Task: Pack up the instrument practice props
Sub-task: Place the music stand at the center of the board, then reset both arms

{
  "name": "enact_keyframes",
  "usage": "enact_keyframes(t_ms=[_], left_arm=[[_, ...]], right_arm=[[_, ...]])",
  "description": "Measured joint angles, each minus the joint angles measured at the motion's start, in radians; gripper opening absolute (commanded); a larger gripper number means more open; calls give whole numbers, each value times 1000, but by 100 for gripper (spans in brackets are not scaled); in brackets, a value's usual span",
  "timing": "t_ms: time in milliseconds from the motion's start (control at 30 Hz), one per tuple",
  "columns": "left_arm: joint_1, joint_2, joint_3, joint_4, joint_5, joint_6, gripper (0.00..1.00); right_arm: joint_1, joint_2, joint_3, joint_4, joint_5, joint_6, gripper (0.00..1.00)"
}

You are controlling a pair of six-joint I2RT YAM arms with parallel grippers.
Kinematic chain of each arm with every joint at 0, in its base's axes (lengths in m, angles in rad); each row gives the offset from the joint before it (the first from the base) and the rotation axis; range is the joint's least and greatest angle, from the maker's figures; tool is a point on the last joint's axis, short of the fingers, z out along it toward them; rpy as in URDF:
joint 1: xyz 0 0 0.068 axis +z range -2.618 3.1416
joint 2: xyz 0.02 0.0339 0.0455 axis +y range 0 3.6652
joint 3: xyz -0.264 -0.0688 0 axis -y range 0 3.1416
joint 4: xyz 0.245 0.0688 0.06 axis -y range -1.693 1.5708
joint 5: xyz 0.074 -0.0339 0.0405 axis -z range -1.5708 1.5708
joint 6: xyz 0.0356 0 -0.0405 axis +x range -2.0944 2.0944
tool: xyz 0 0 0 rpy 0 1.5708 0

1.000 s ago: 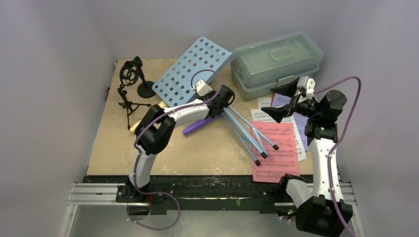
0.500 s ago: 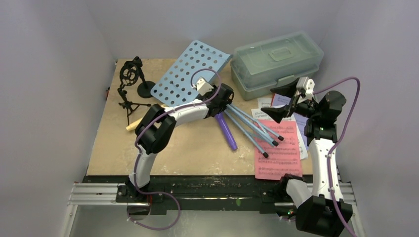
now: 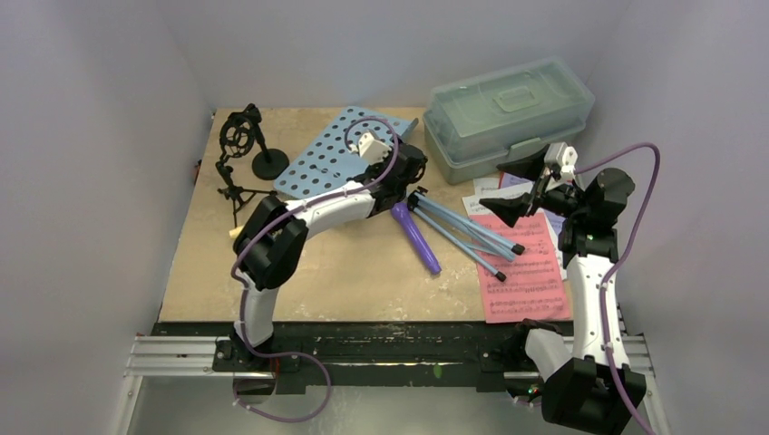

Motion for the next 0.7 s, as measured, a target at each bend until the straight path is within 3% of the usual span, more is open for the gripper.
enact_keyframes(t_ms=[333,567,700], left_arm=[[-1,-254,-306,151,169,134,86],[4,-564,-578,301,415,455,99],[37,-801,-647,270,505,613,100]], right_arm=[[-10,0,-1,2,0,-1,92],[-17,0,-1,-14,0,0,95],[-18,6,60,-170,37,-56,99]])
